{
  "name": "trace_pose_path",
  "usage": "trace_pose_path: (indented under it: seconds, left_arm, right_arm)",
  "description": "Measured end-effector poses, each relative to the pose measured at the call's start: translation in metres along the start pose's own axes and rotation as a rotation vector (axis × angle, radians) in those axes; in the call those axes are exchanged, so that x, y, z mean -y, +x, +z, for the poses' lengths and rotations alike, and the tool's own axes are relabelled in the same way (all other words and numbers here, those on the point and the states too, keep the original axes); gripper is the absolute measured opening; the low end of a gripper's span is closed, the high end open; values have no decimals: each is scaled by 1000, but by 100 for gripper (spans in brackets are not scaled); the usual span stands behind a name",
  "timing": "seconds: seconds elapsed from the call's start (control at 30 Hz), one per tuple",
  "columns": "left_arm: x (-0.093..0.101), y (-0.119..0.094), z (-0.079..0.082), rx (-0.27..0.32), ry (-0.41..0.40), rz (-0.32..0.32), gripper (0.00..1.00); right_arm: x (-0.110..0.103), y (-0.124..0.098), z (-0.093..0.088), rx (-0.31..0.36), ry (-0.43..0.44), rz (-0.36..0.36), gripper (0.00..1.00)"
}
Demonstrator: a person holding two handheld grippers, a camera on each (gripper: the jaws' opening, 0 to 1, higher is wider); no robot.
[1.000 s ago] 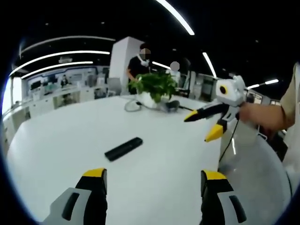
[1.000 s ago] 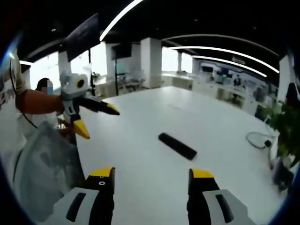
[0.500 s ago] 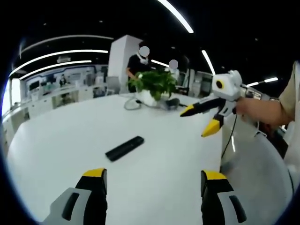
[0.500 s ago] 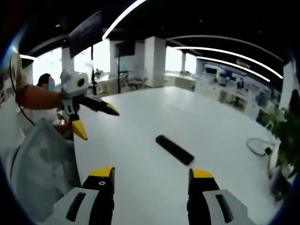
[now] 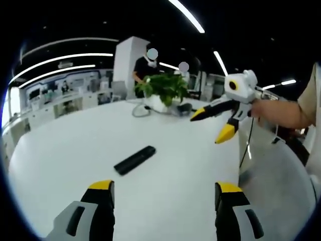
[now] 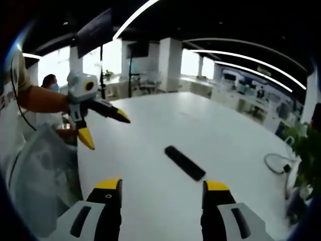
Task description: Press the specified remote control buttons in sequence, fully releasing each button before pressing the next.
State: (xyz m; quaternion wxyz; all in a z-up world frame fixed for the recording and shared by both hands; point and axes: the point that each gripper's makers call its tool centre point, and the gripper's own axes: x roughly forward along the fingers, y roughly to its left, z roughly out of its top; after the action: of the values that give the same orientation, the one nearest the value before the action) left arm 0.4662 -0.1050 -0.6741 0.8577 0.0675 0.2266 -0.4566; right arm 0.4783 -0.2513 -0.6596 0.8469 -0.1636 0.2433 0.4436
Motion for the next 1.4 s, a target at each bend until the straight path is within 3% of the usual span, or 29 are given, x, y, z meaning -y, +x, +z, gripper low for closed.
trace_pose_path:
  seconds: [0.6, 1.4]
  left_arm:
    - [-16, 11, 0, -29, 35, -13, 84]
    - [-22, 27, 7, -62, 78, -34, 84]
  right_arm:
    - [13, 11, -5, -44, -29, 12, 63]
    - [29, 24, -3, -86, -63, 23, 63]
